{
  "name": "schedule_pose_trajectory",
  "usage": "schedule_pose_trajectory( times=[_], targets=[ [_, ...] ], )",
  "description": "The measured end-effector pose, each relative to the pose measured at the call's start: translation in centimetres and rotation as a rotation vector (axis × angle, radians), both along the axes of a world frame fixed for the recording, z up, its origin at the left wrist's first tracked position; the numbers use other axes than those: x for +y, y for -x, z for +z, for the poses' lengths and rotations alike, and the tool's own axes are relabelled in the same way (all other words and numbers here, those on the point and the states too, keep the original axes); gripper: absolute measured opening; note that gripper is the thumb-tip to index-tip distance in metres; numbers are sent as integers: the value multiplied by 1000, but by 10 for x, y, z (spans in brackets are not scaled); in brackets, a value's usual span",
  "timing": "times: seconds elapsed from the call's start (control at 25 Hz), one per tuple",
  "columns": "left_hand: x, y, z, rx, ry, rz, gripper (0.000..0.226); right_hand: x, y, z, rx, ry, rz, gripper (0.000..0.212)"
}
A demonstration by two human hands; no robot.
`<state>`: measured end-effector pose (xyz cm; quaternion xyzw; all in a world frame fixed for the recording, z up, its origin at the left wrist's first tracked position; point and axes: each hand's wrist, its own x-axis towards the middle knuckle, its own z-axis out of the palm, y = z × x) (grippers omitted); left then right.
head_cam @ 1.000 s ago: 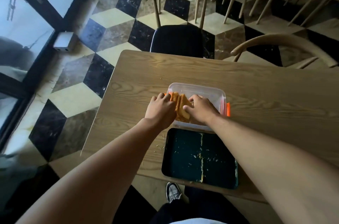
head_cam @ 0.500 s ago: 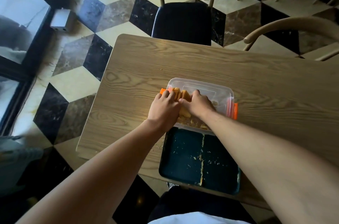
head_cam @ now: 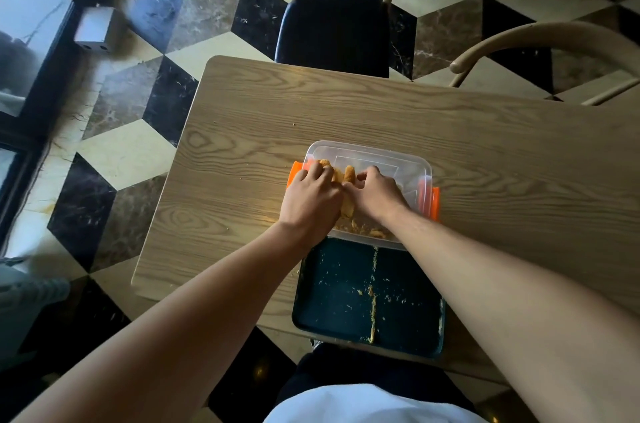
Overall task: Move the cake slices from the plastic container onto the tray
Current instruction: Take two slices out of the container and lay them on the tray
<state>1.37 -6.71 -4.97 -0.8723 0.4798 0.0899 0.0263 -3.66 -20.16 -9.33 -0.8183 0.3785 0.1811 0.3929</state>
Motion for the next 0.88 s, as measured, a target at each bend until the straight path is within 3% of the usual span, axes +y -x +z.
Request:
schedule_pose_trajectory(
  times=[0.2,0.4,0.68,0.88],
  targets=[
    [-19,7,-7,82,3,76,20,-10,5,2,-2,28,-87,50],
    [-35,8,-9,191,44,263,18,-10,11,-5,45,95,-19,34],
    [-50,8,-22,309,43,434,35,-10,16,-15,48,147,-40,28],
    [-47,4,-21,338,74,504,20,-10,20,-7,-30,146,-49,35]
  ],
)
